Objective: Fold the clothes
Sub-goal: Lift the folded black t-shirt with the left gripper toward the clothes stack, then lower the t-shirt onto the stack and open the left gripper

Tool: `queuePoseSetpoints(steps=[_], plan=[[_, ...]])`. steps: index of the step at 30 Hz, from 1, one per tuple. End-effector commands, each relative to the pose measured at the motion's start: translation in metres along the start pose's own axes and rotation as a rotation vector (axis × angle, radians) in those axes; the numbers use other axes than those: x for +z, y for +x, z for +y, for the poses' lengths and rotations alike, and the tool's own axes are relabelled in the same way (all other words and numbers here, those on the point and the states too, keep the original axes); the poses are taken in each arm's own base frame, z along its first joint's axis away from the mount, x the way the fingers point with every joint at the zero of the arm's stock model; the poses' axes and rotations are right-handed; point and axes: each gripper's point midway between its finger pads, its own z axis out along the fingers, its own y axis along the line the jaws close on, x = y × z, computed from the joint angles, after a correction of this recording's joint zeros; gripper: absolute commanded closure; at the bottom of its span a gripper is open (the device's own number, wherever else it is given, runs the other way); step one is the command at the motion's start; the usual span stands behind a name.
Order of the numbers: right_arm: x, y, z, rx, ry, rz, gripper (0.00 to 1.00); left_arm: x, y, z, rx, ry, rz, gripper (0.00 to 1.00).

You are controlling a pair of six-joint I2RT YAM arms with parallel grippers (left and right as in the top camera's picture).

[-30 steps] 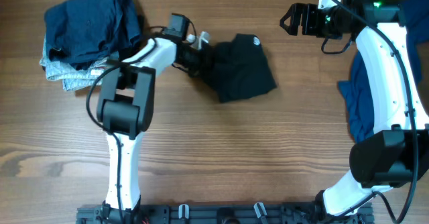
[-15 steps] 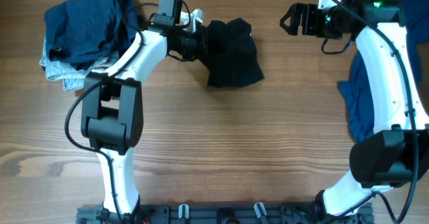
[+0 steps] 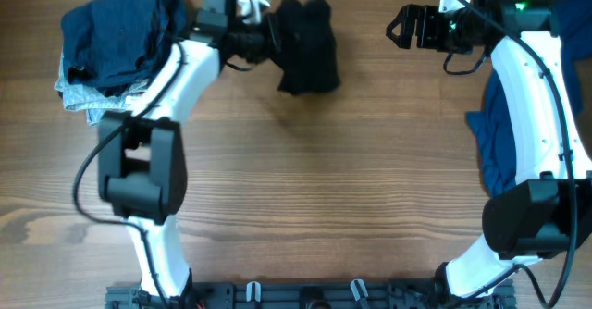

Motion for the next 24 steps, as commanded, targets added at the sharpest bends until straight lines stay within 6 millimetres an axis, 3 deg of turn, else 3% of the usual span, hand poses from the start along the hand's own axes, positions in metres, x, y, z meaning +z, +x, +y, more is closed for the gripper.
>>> queuePoseSetpoints(steps=[1,6,10,16,19,24], plan=[[0.005,0.001,-0.001,-0.003,-0.004,0.010,0.00,-0.066,-0.046,-0.046,0.025,0.072,-0.177,0.96],[0.005,0.001,-0.001,-0.003,-0.005,0.010,0.01,-0.118,-0.085,-0.055,-0.019,0.119,-0.330,0.96],[0.005,0.002,-0.001,-0.003,-0.005,0.011,0.00,-0.168,-0.116,-0.042,-0.089,0.133,-0.454,0.96],[0.005,0.002,-0.001,-0.005,-0.005,0.011,0.00,-0.242,-0.141,0.021,-0.266,0.067,-0.591,0.96],[0.005,0.002,-0.001,-0.005,-0.005,0.011,0.00,-0.284,-0.141,0.071,-0.463,0.010,-0.660,0.96],[0.005,0.003,-0.001,-0.003,-0.006,0.016,0.00,-0.336,-0.141,0.115,-0.548,-0.046,-0.767,0.96]])
